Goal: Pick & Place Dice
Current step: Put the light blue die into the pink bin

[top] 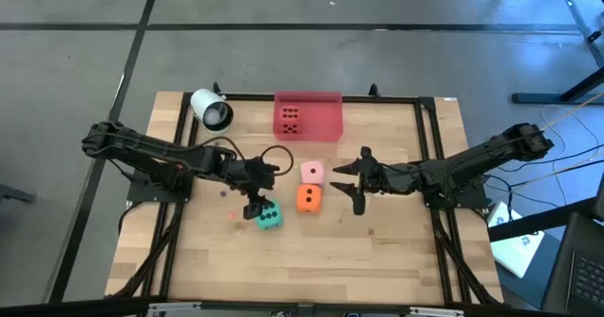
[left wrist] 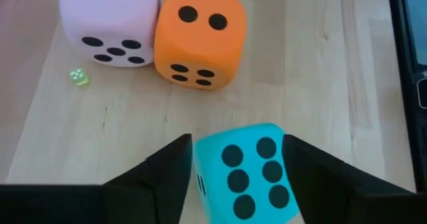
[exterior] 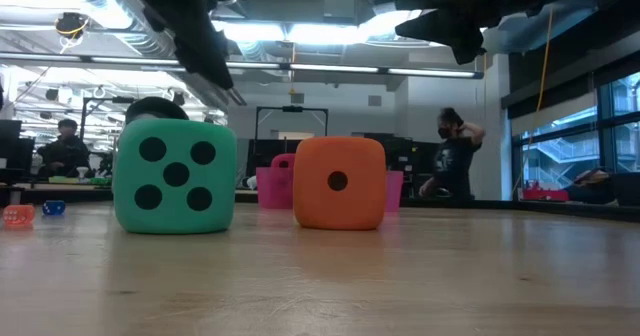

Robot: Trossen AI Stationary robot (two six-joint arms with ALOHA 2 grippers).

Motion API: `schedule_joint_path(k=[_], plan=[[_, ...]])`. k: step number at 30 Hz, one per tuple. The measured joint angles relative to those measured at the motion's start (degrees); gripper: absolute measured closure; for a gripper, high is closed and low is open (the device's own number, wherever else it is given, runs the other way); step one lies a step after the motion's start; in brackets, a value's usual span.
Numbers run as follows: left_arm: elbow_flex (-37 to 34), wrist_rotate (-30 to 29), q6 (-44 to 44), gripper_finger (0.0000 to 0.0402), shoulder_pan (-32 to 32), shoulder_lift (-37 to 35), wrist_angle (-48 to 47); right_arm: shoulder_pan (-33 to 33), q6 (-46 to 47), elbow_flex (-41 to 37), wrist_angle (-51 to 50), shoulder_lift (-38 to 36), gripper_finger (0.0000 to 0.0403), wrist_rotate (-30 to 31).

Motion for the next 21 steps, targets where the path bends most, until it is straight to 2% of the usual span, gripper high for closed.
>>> schedule_joint_path(k=[12, 21], plan=[[0.0, 0.1, -8.3, 0.0011, -1.8, 0.0, -0.6, 0.0, -0.6, 0.0, 0.0, 0.0, 0.0197, -0.3], [0.0, 0.7, -10.8, 0.0003, -2.0, 0.0, -0.5, 0.0, -1.5, 0.0, -0.1, 0.0, 0.0197, -0.5]])
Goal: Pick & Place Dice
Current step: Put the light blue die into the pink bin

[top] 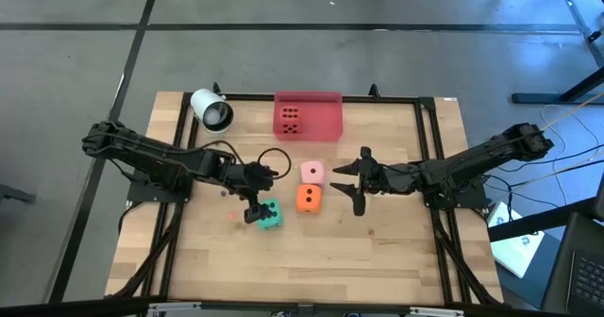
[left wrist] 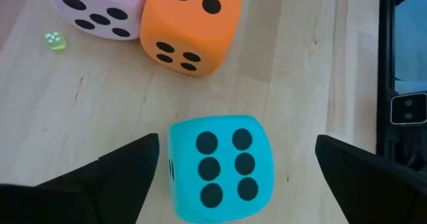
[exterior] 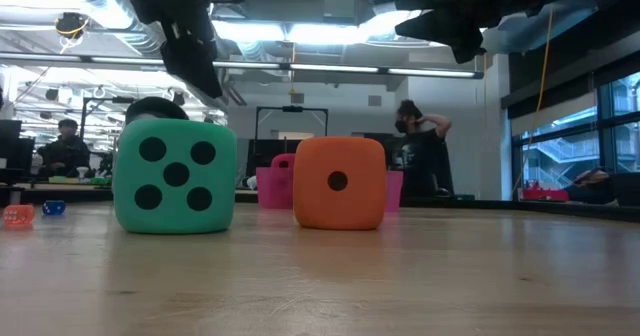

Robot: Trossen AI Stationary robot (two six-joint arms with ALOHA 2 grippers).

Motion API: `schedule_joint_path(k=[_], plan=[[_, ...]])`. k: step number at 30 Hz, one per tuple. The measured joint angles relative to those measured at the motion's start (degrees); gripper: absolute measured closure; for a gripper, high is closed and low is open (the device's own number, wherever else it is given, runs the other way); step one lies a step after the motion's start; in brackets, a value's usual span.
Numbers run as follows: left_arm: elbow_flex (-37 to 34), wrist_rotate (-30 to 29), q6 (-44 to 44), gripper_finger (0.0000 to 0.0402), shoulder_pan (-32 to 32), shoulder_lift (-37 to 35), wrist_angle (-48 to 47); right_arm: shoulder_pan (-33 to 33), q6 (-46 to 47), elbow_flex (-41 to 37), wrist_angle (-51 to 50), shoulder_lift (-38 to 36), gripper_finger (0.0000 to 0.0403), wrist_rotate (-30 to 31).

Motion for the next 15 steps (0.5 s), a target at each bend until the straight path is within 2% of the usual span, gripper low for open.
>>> schedule_joint_path(k=[4, 8, 15], plan=[[0.0, 0.8, 0.1, 0.0002, 0.0, 0.0, -0.9, 0.0, 0.0, 0.0, -0.3, 0.0, 0.0197, 0.0], [0.0, 1.3, -6.8, 0.0003, -1.0, 0.1, -2.4, 0.0, 0.0, 0.0, -1.3, 0.0, 0.0197, 0.0], [0.0, 0.8, -11.1, 0.0002, -2.3, 0.6, -2.3, 0.0, -0.1, 0.0, -1.7, 0.0, 0.0197, 0.0]])
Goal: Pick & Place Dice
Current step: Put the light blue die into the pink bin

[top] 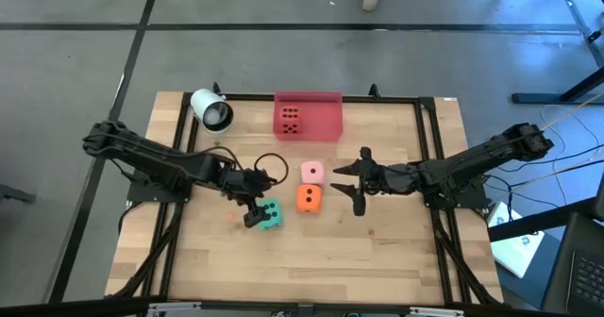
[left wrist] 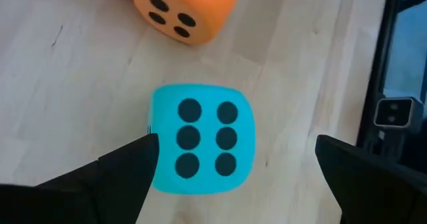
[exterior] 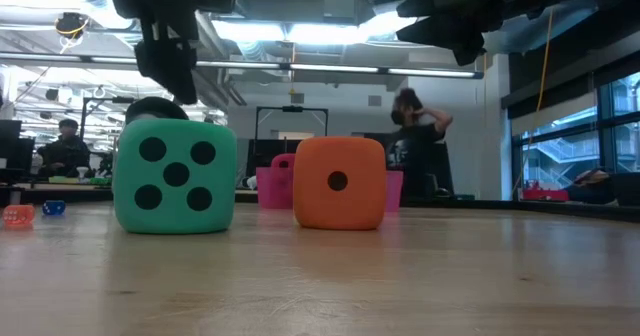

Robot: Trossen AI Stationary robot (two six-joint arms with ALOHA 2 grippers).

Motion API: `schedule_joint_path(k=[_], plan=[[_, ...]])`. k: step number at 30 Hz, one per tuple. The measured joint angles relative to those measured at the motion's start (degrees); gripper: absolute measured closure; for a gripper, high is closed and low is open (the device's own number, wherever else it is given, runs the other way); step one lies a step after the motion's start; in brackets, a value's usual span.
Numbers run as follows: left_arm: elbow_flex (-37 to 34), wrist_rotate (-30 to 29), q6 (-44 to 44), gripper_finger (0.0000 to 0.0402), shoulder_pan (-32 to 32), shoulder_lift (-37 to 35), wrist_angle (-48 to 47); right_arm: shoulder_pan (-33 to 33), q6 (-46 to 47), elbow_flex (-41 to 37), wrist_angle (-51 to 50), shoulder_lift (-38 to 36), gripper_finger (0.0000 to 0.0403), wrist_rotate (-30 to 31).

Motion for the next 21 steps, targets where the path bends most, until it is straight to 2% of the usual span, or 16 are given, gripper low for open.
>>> schedule_joint_path(k=[6, 11, 14, 17, 21], plan=[[0.0, -1.2, 0.7, 0.0004, 0.6, 2.9, -0.1, 0.0, -1.5, 0.0, 0.0, 0.0, 0.0197, 0.0], [0.8, 5.1, 2.8, 0.0004, 3.3, 7.7, -1.3, 0.0, -1.5, 0.0, 0.0, 0.0, 0.0197, 0.0], [3.2, 7.8, 3.6, 0.0004, 4.5, 11.0, -5.2, 0.0, -1.5, 0.0, 0.0, 0.0, 0.0197, 0.0], [6.5, 7.6, 5.8, 0.0004, 4.7, 14.4, -10.5, 0.0, -1.5, 0.0, 0.0, 0.0, 0.0197, 0.0], [10.7, 7.5, 6.7, 0.0004, 3.8, 18.0, -11.4, 0.0, -1.5, 0.0, -0.6, 0.0, 0.0197, 0.0]])
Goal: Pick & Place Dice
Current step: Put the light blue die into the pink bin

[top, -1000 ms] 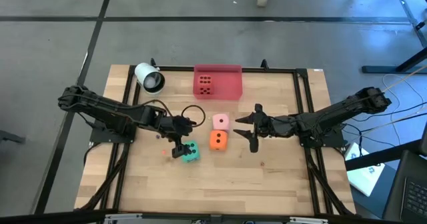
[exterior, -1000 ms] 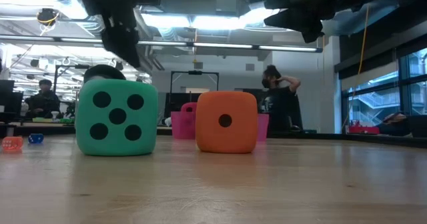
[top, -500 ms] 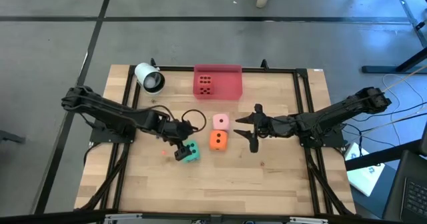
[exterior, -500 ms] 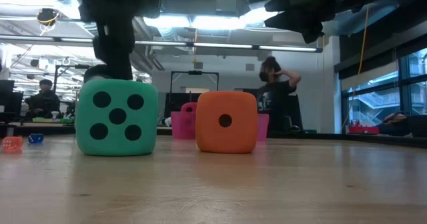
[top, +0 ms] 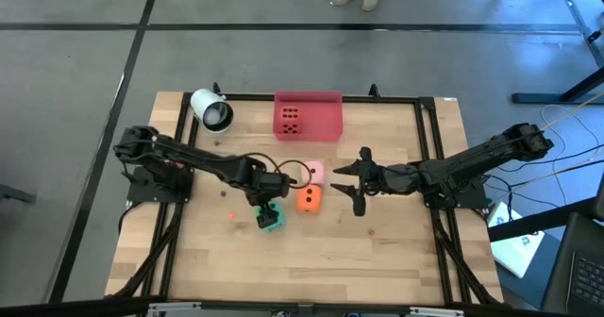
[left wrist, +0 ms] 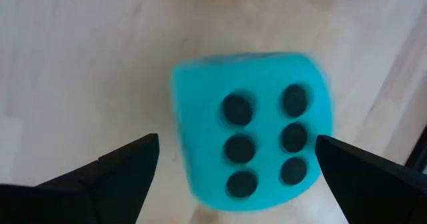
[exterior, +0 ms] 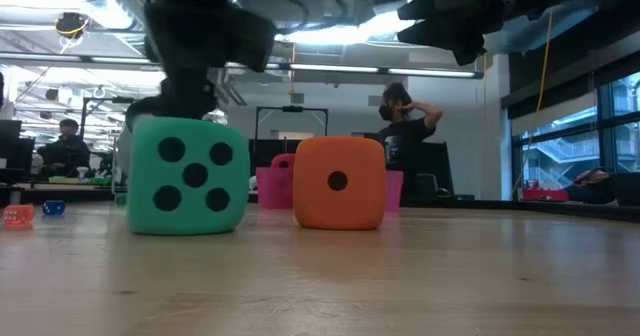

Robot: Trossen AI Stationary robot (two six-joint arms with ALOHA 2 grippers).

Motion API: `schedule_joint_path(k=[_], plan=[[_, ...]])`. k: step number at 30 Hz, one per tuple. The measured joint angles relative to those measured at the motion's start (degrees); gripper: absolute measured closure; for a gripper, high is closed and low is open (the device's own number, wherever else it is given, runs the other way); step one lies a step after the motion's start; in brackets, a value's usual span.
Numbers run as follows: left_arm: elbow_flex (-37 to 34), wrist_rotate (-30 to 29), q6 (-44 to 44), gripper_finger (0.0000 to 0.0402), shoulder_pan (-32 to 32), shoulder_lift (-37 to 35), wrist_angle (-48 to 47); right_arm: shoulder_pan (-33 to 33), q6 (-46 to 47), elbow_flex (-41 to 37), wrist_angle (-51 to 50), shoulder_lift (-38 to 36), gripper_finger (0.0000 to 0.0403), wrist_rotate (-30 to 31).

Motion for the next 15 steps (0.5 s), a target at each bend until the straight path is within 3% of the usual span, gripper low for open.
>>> schedule_joint_path(k=[7, 15], plan=[[6.6, -0.3, -1.1, 0.0004, -2.2, 4.3, -0.1, 0.0, 0.0, 0.0, -1.7, 0.0, 0.0197, 0.0], [7.2, 0.3, -3.1, 0.0004, -3.4, 7.8, -1.3, 0.0, 0.2, 0.0, -2.8, 0.0, 0.0197, 0.0]])
